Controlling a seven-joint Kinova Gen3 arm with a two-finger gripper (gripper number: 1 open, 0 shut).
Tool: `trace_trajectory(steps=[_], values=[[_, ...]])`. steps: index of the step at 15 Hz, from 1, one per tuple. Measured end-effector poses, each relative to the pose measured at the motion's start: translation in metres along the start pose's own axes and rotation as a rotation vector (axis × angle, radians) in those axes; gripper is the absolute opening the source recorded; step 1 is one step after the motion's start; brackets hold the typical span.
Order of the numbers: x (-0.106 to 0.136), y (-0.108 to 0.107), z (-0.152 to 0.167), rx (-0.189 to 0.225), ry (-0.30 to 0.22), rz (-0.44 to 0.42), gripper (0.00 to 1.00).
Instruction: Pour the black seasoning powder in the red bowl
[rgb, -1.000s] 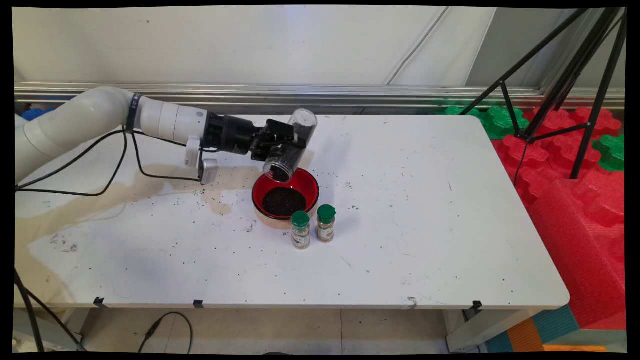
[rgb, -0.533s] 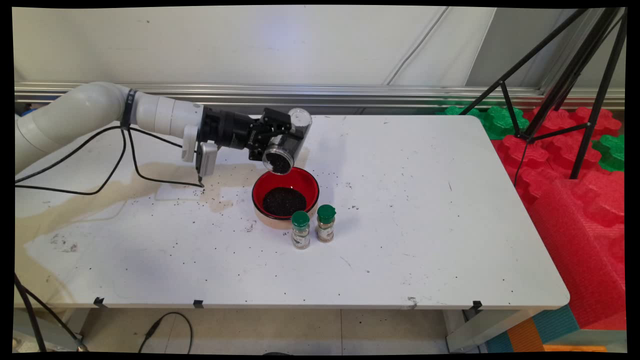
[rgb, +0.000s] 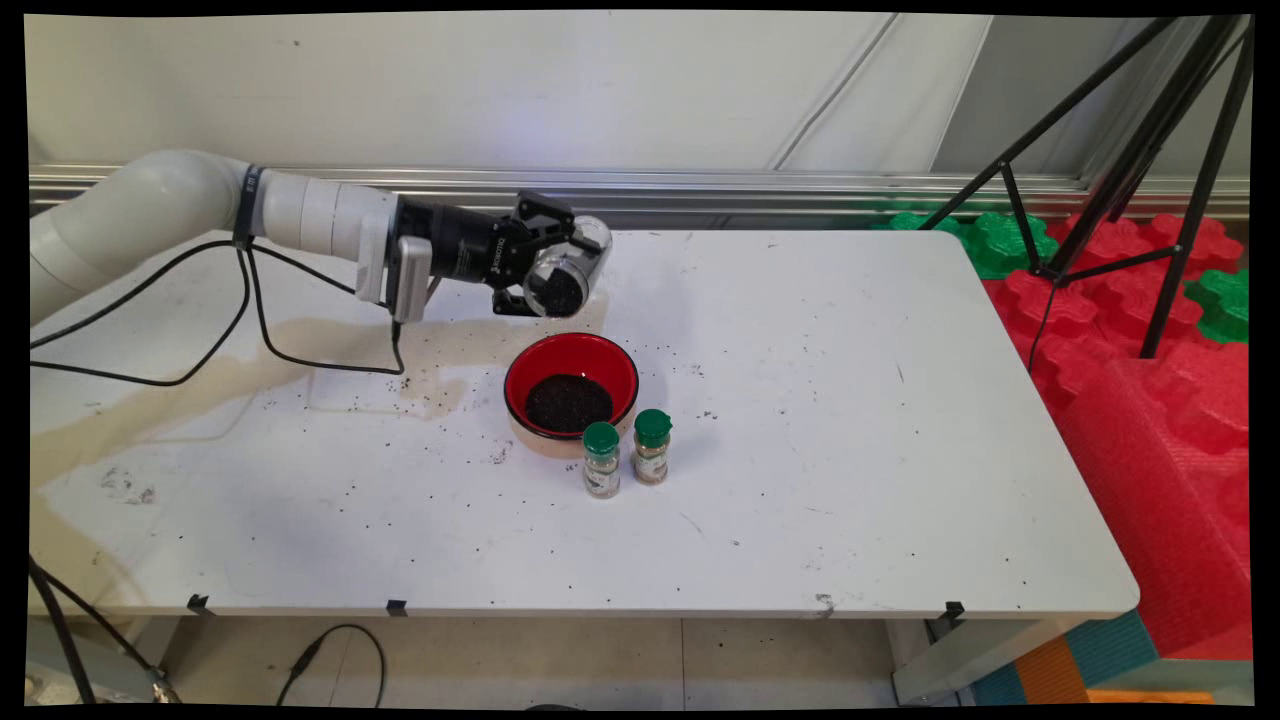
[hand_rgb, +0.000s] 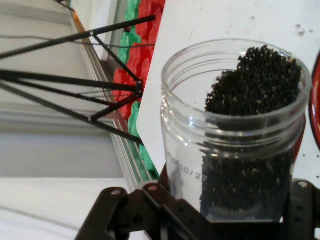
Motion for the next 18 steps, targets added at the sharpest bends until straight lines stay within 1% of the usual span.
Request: trace_trajectory(steps=[6, 18], values=[[-0.007, -0.011, -0.006, 0.022, 0.005, -0.223, 0.0], [-0.022, -0.03, -0.016, 0.06, 0.048, -0.761, 0.0]])
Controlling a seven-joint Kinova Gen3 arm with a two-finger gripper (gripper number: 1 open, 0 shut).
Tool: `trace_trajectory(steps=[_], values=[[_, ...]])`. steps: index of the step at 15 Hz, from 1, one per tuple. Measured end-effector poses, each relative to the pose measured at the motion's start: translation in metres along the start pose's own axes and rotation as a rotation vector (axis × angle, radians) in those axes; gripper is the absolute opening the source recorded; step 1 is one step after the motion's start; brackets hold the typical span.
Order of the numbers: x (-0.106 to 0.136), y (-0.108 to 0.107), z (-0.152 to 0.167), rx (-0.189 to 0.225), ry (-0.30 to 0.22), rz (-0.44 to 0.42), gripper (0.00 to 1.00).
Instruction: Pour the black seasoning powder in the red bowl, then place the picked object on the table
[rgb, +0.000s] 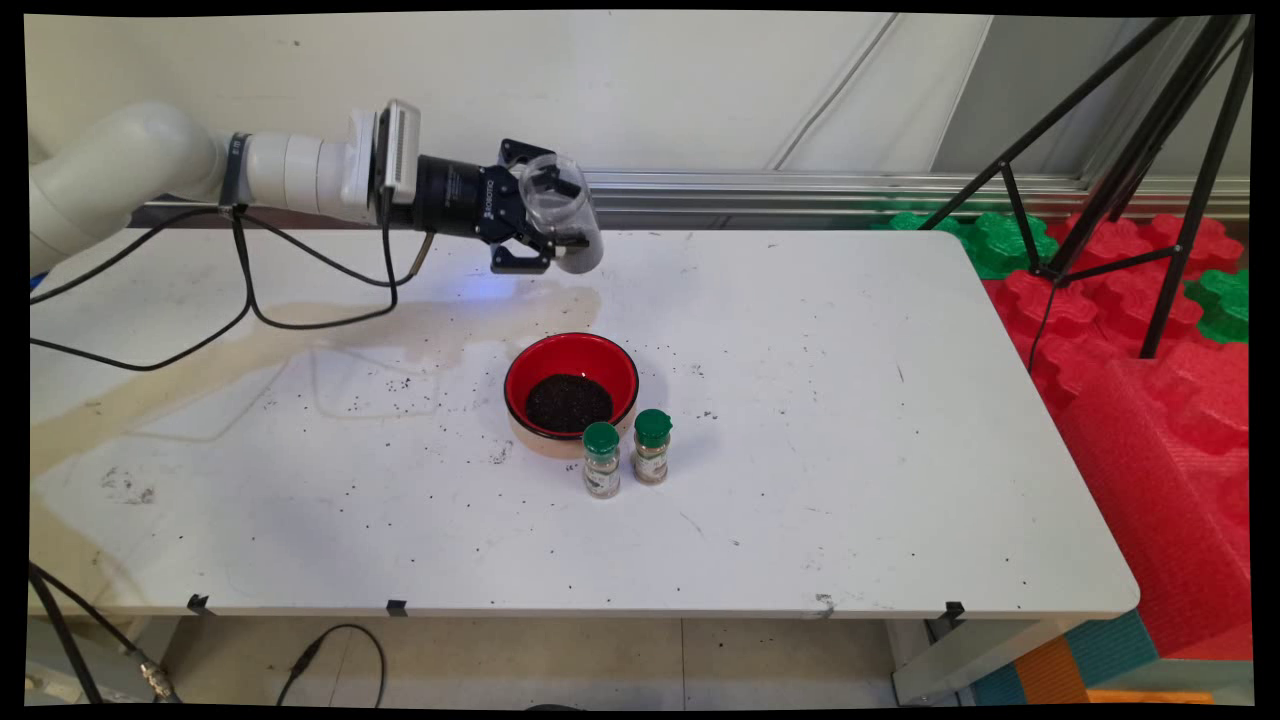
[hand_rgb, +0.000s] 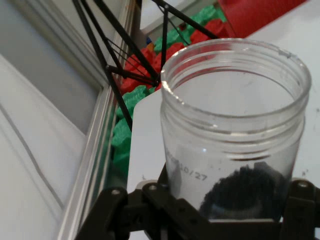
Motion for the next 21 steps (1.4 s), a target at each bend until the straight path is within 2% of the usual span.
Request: trace_trajectory(steps=[8, 16, 21], values=[[-0.005, -0.023, 0.002, 0.012, 0.018, -0.343, 0.0], [-0.024, -0.034, 0.012, 0.007, -0.023, -0.544, 0.0], [-0.041, -0.035, 0.025, -0.007, -0.048, -0.625, 0.0]])
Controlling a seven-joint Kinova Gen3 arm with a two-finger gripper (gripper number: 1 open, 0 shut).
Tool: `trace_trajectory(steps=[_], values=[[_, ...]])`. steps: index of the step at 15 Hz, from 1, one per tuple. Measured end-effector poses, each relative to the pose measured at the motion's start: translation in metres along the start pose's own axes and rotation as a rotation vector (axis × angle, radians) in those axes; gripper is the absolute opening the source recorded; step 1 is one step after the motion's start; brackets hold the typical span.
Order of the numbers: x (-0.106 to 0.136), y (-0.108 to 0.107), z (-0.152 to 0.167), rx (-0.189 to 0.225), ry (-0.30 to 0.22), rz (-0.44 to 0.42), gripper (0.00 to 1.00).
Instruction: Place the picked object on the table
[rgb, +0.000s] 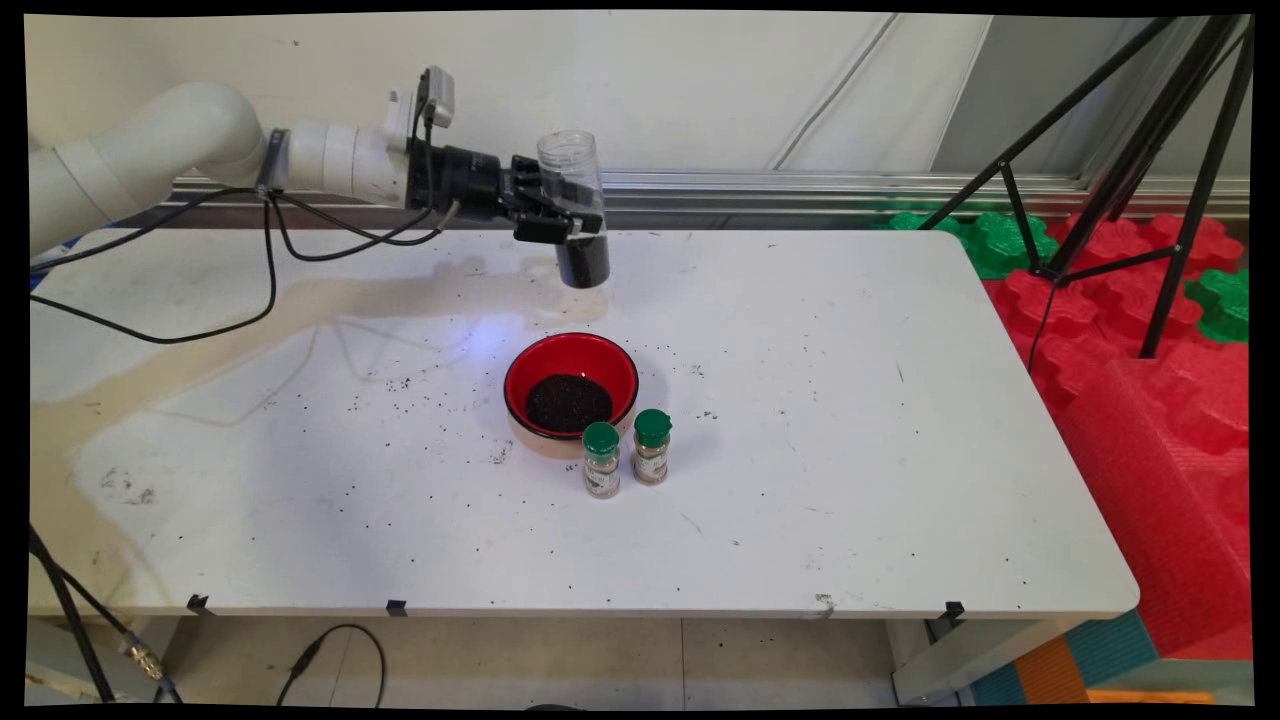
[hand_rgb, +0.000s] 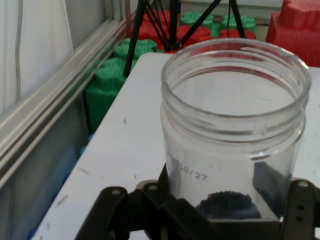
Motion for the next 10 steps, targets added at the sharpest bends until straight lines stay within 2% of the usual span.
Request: trace_trajectory(steps=[10], values=[[-0.032, -0.017, 0.022, -0.009, -0.065, -0.07, 0.0]])
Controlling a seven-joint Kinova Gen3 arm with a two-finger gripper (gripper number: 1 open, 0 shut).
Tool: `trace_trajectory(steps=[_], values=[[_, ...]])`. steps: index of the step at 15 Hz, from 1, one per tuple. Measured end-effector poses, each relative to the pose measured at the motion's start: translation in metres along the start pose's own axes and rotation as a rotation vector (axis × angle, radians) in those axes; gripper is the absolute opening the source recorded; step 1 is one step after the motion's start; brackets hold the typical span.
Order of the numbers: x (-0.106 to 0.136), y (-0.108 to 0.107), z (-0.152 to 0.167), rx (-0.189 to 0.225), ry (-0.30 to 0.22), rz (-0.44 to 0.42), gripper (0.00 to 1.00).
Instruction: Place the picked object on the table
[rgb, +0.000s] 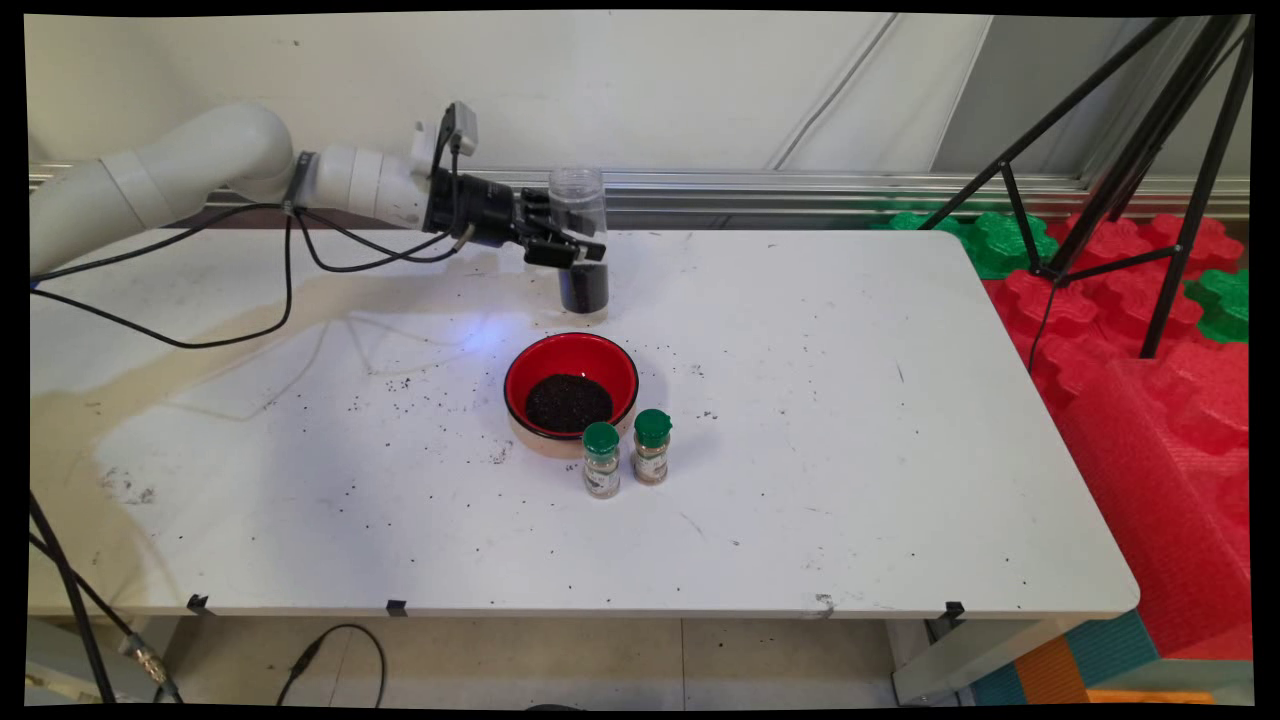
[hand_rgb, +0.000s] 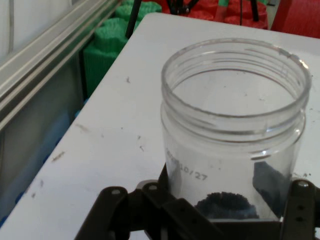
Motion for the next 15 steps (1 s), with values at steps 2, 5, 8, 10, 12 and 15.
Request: trace_trajectory(steps=[2, 5, 8, 10, 12, 15], values=[[-0.005, -0.003, 0.004, -0.001, -0.012, -0.008, 0.0], [-0.009, -0.006, 0.008, -0.002, -0.023, -0.015, 0.0], [-0.014, -0.009, 0.011, -0.003, -0.035, -0.02, 0.0], [-0.015, -0.01, 0.012, -0.003, -0.04, -0.021, 0.0], [-0.017, -0.011, 0.013, -0.004, -0.045, -0.021, 1.0], [-0.019, -0.011, 0.013, -0.006, -0.049, -0.021, 1.0]])
